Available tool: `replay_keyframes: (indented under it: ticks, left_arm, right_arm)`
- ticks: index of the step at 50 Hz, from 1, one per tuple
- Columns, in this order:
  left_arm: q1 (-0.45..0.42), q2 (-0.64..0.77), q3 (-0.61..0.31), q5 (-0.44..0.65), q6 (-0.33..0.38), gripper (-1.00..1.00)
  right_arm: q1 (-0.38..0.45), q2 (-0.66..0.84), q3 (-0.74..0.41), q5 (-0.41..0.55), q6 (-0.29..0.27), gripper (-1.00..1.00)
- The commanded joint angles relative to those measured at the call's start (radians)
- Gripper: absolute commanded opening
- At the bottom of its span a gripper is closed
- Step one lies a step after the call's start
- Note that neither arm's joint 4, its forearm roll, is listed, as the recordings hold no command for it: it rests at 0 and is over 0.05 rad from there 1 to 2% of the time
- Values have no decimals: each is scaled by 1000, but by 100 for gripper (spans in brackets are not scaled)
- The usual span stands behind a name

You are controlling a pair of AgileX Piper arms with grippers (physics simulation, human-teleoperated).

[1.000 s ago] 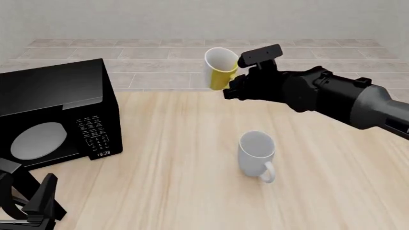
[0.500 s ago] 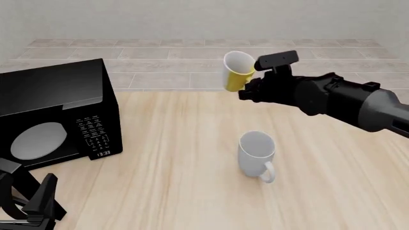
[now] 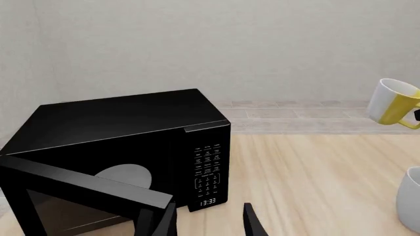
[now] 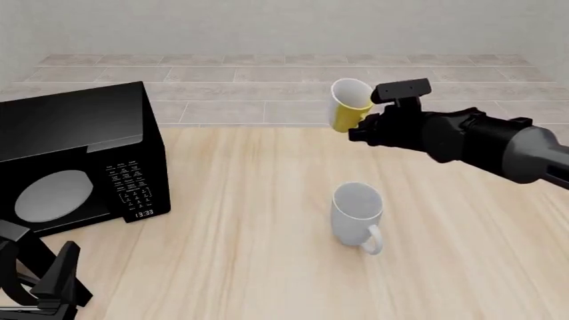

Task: Put the yellow and white mug to the front of the white mug.

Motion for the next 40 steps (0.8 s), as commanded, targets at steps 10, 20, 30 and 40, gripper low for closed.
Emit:
replay_keyframes:
  ticks: [10,20,30,40]
  left_arm:
    - [0,0,0,0,0,100]
    - [0,0,0,0,0,100]
    - [0,0,0,0,0,100]
    - [0,0,0,0,0,100]
  right_arm:
    - [-50,1,33,-22,19,-100]
    - [-55,12,44,-36,25,-100]
    - [-68,34,57,-58,30,-100]
    - [-71,82,52,-78,35,-100]
